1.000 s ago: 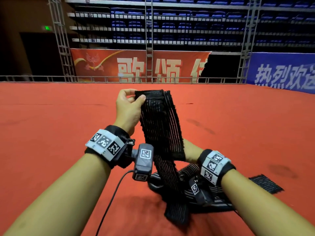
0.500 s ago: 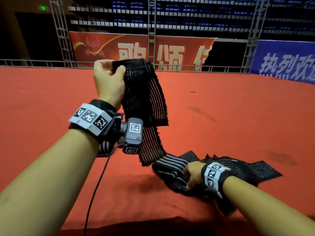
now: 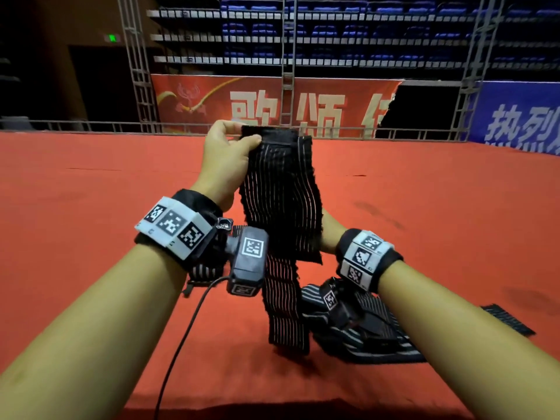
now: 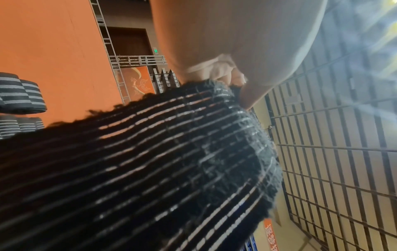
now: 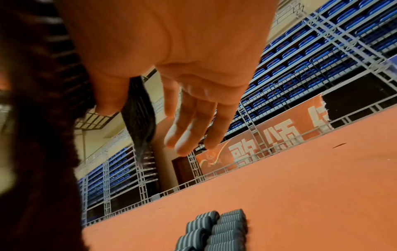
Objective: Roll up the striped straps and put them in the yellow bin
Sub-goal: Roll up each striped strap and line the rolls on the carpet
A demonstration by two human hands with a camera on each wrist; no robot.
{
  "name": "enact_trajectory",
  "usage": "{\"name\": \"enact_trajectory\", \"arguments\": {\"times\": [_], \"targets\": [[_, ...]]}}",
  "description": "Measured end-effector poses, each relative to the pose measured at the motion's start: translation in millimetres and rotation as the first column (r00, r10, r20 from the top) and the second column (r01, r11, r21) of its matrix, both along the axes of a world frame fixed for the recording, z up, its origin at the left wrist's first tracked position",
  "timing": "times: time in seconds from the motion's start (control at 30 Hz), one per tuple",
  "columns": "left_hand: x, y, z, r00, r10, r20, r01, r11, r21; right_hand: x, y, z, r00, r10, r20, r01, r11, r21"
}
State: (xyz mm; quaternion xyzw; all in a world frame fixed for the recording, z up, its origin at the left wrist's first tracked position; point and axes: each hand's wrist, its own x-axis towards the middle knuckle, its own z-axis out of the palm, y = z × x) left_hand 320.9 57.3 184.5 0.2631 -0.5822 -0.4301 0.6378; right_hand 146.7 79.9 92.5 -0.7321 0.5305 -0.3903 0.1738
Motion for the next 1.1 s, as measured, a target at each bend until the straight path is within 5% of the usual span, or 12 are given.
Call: {"name": "enact_trajectory", "arguments": {"times": [0.13, 0.23, 0.33, 0.4, 0.5, 0.57, 0.73, 0.9, 1.03, 1.1], "targets": [[14.8, 7.3, 9.7, 1.000, -0.003, 0.002, 0.003, 0.999, -0.032, 14.1, 0.6, 2.0, 0.996, 0.085, 0.000, -0.085, 0.996, -0.001], [28.4, 6.4, 10.0, 1.000, 0.025, 0.003, -0.024, 0.999, -0.044, 18.3, -0.2, -3.1, 0.971, 0.090, 0.219, -0.094, 0.996, 0.008], [40.2, 2.6, 7.7, 0.998, 0.065, -0.004, -0.066, 0.997, -0.028, 18.3, 3.5, -1.5, 0.918, -0.042, 0.395, 0.065, 0.997, -0.044], [45.9, -1.4, 6.7, 0.995, 0.102, -0.012, -0.102, 0.995, -0.019, 23.2, 16.2, 4.1, 0.871, 0.033, 0.491, -0.004, 0.998, -0.061], [50.5, -5.0, 4.9, 0.989, 0.146, -0.012, -0.146, 0.989, -0.007, 34.6, 31.0, -0.9, 0.948, 0.198, 0.248, -0.214, 0.976, 0.036], [51.6, -6.3, 2.5, 0.988, 0.155, -0.001, -0.155, 0.988, -0.002, 39.1, 27.4, -7.5, 0.970, 0.214, 0.118, -0.220, 0.975, 0.040], [59.8, -8.3, -11.5, 0.930, 0.349, 0.114, -0.340, 0.936, -0.085, 35.8, 14.2, 3.7, 0.938, 0.096, 0.332, -0.076, 0.994, -0.072], [72.5, -13.7, -25.5, 0.824, 0.528, 0.204, -0.494, 0.847, -0.195, 17.0, 0.7, 4.8, 0.937, -0.064, 0.344, 0.080, 0.996, -0.031], [75.4, -11.7, -18.3, 0.865, 0.466, 0.186, -0.425, 0.878, -0.222, -1.5, -7.6, -12.1, 0.940, -0.248, 0.235, 0.244, 0.969, 0.048], [73.2, -8.0, -17.5, 0.900, 0.385, 0.205, -0.354, 0.919, -0.174, 1.0, -5.1, -12.8, 0.960, -0.214, 0.179, 0.218, 0.976, -0.005]]}}
